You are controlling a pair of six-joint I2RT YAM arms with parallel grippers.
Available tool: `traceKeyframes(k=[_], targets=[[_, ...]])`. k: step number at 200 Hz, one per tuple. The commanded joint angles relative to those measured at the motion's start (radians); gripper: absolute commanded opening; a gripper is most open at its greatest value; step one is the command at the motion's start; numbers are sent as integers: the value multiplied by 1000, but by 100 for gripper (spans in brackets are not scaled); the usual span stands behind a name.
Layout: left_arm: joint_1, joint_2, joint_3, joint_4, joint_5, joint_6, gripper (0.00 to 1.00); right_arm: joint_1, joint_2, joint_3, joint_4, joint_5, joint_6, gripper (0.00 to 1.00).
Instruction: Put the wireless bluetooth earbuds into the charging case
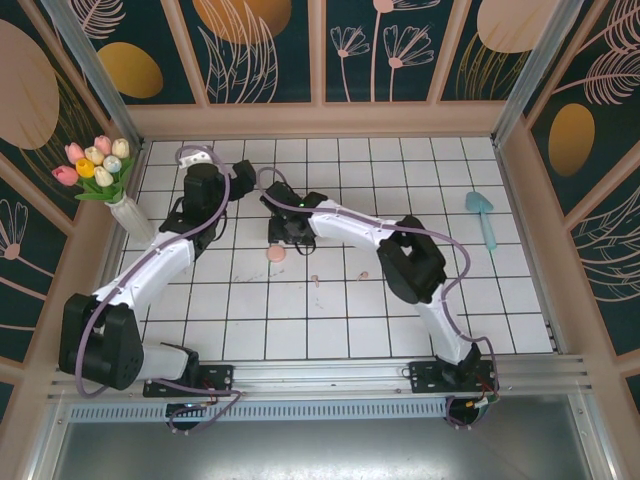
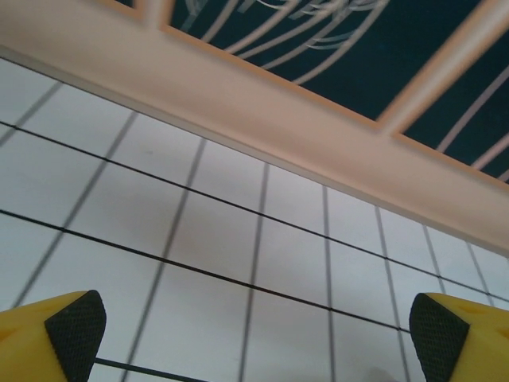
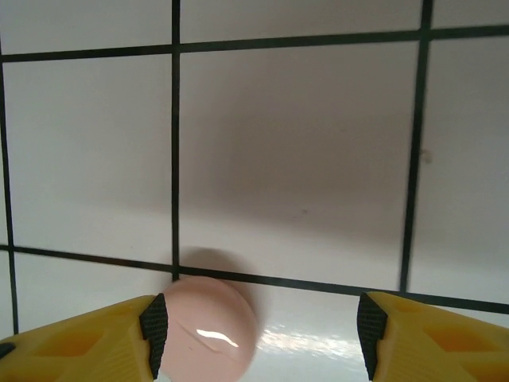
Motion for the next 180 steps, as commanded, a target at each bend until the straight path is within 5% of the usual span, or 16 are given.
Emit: traceKeyframes(k=[1,110,180], targets=[[45,-36,-32,44,-77,-33,99,14,52,91,-71,-2,136,66],[133,-50,-94,88,2,-126,99,80,199,203,-168,30,104,65],[134,-47,-94,104,26,-152,99,104,154,133,-161,64,-109,53]])
